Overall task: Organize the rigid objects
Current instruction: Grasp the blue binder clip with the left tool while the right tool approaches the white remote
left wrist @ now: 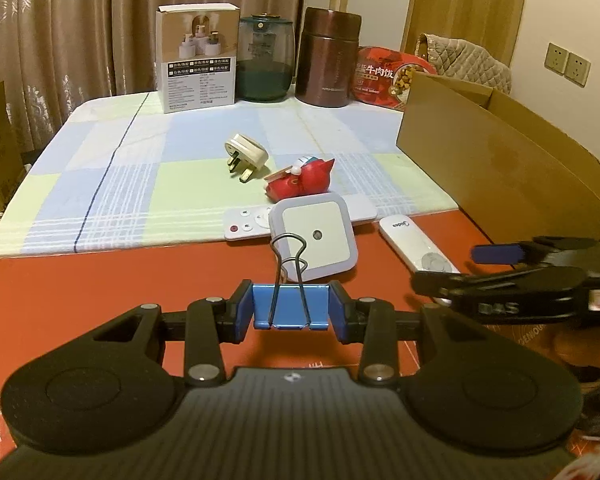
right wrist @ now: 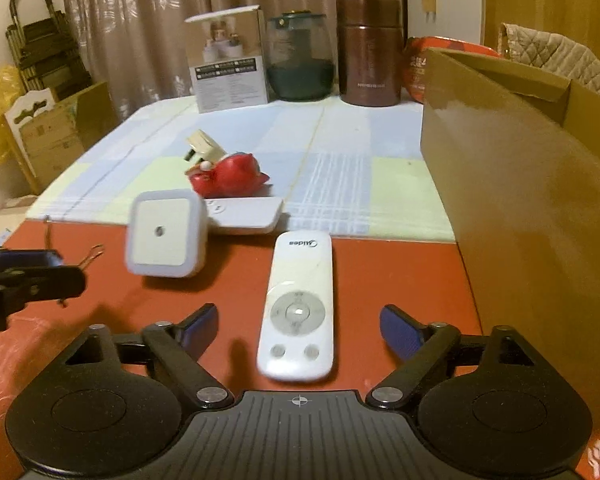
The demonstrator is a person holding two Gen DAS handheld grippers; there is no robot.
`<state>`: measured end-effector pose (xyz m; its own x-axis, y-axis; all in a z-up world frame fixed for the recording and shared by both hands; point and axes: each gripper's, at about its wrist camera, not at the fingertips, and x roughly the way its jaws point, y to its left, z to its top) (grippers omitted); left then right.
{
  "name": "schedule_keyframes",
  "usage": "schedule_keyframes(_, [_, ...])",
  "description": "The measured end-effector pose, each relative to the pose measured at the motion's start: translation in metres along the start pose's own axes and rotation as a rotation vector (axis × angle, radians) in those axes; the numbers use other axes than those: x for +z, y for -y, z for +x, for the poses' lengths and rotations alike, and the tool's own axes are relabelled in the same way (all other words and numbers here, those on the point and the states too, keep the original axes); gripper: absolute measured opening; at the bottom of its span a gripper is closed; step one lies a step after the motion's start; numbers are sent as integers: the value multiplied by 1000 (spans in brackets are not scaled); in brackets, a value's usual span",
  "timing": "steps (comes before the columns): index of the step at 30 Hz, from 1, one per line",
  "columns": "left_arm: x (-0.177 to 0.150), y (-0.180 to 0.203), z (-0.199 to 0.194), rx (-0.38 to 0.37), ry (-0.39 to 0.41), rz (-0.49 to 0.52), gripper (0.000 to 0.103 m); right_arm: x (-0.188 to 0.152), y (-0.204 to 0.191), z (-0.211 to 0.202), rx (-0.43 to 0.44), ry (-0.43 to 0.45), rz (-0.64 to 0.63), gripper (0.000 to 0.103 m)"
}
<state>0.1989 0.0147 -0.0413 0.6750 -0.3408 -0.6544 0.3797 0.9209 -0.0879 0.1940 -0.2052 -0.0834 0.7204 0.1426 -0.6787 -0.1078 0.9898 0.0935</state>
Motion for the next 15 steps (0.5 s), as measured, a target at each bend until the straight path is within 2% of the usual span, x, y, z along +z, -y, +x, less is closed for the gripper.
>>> schedule_keyframes(2, [2, 1, 2, -2, 1, 3, 34, 1, 0, 9, -8, 0, -5, 73])
schedule_keyframes(7, [6, 5, 7, -9, 2, 5, 34, -1, -4, 22, -35, 19, -53, 63])
schedule_keyframes(12, [8, 9, 9, -16, 2, 5, 34, -1, -7, 21, -47, 28, -80, 38])
schedule_keyframes(15, [8, 11, 9, -17, 3, 5, 34, -1, -8, 21, -47, 22, -81, 38])
